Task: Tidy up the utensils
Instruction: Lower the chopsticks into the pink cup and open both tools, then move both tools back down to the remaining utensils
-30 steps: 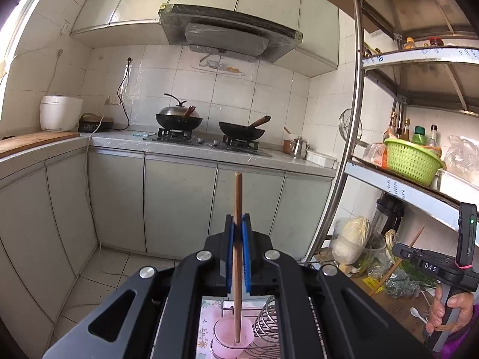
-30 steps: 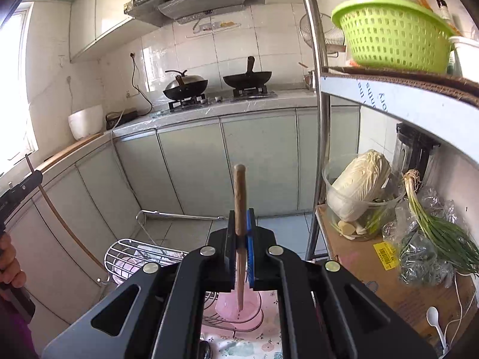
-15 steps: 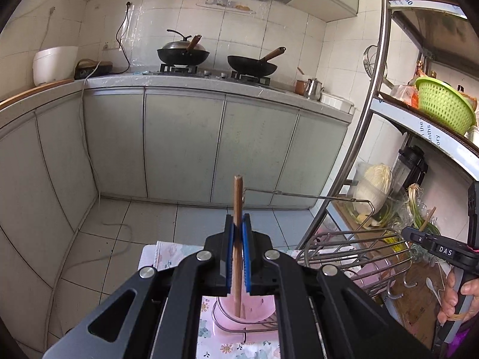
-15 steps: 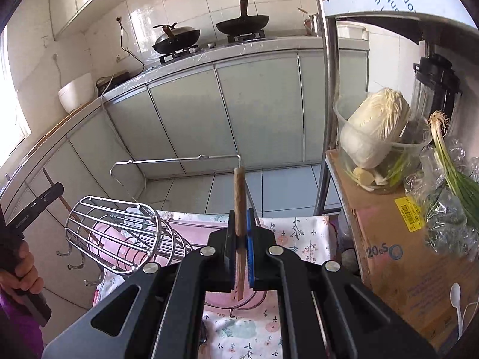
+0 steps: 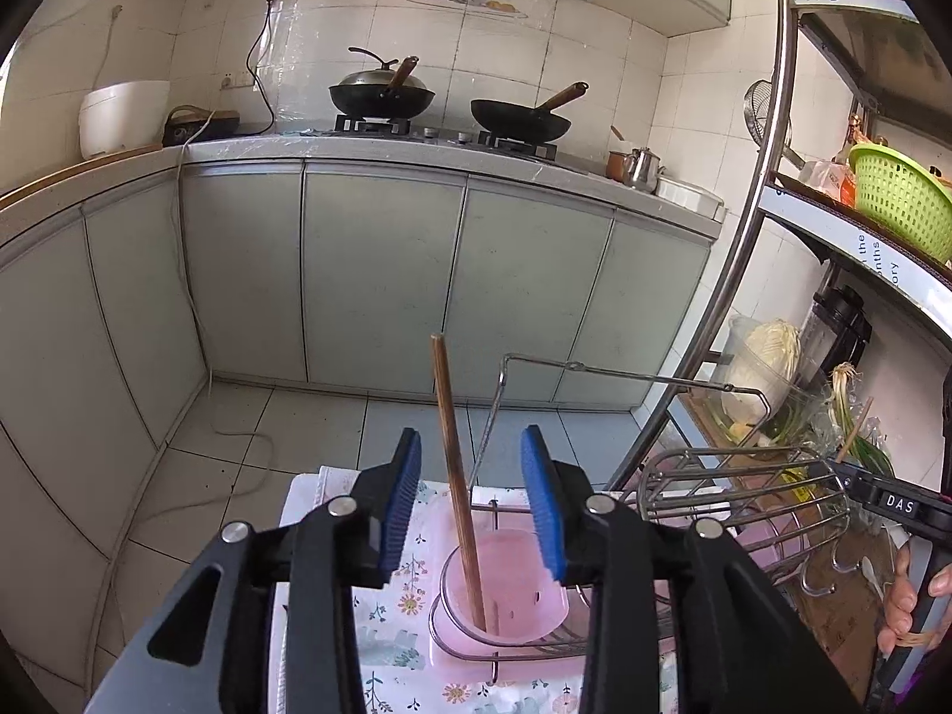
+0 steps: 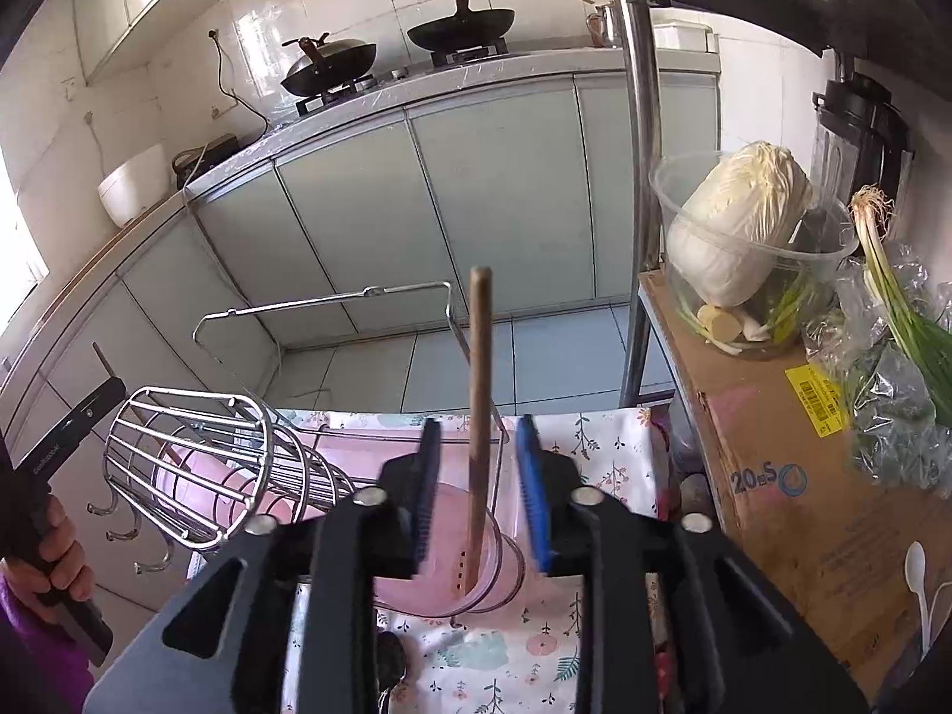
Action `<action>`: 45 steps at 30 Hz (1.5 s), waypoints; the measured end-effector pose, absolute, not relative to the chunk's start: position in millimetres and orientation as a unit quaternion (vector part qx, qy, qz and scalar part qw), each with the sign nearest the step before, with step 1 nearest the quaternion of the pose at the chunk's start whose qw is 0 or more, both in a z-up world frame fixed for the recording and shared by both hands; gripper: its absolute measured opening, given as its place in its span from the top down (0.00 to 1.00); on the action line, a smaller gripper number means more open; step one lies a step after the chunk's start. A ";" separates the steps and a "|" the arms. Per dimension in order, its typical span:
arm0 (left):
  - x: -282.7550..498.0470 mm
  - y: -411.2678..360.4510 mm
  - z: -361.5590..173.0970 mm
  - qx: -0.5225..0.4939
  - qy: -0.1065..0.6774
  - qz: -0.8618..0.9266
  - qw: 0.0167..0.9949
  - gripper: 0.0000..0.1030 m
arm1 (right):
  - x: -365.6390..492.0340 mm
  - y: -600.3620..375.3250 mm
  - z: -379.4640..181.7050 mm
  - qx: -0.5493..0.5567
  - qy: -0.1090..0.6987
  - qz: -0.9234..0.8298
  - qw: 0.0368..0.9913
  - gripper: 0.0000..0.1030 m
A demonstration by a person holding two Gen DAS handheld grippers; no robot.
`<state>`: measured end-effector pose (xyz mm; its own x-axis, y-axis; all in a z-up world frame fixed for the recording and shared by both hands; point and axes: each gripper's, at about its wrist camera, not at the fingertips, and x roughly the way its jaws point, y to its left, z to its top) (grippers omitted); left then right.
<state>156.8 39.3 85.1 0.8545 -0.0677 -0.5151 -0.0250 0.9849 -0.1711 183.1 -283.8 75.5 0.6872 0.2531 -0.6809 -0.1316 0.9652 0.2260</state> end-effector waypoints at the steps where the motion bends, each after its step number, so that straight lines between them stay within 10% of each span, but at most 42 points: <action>1: 156.5 38.6 86.8 -0.084 0.268 -0.010 0.960 0.62 | 182.1 -284.2 75.5 0.078 0.379 0.104 0.916 0.58; 24: 63.4 41.9 91.5 -0.095 0.243 0.003 0.965 0.59 | 65.6 -286.0 76.5 0.069 0.323 0.098 0.939 0.57; 36: 29.9 14.3 3.6 -0.091 0.351 -0.078 0.929 0.60 | 42.2 -250.4 -33.6 0.117 0.469 0.190 0.854 0.58; 45: 35.5 1.0 -59.6 -0.113 0.439 -0.116 0.884 0.62 | 50.0 -220.0 -93.8 0.129 0.542 0.228 0.798 0.81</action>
